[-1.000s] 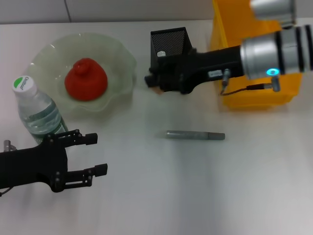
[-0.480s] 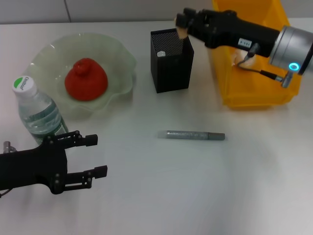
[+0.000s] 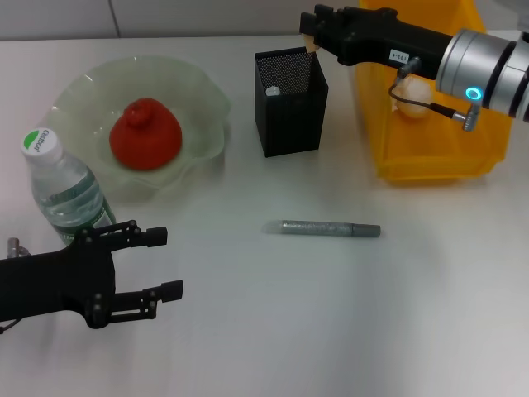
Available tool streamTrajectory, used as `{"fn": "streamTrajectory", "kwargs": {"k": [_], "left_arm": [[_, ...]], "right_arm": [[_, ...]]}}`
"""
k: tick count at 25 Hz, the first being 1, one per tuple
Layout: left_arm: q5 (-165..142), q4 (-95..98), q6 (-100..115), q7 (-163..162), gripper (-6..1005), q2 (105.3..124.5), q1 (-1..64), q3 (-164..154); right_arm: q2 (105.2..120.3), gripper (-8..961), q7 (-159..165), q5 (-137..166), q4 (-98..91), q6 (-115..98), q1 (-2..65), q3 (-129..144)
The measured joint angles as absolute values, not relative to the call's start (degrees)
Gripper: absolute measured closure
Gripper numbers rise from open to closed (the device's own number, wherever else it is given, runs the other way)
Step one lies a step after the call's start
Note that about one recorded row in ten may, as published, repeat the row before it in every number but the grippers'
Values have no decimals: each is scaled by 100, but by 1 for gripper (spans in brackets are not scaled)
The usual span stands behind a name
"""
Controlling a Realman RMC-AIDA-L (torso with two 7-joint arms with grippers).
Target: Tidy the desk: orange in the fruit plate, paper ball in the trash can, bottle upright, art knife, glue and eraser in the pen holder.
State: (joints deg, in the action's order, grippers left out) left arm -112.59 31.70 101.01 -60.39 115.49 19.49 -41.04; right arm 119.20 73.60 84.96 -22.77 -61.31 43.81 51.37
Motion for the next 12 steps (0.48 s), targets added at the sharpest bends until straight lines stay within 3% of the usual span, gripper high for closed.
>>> {"fn": "streamTrajectory", "kwargs": {"k": [12], "left_arm": [[-11259,3173,10108,-6059,229,11537,1936,-4051]], "right_arm": [[11927,576,7401,8508,-2236,-5437,4598,5724]]}}
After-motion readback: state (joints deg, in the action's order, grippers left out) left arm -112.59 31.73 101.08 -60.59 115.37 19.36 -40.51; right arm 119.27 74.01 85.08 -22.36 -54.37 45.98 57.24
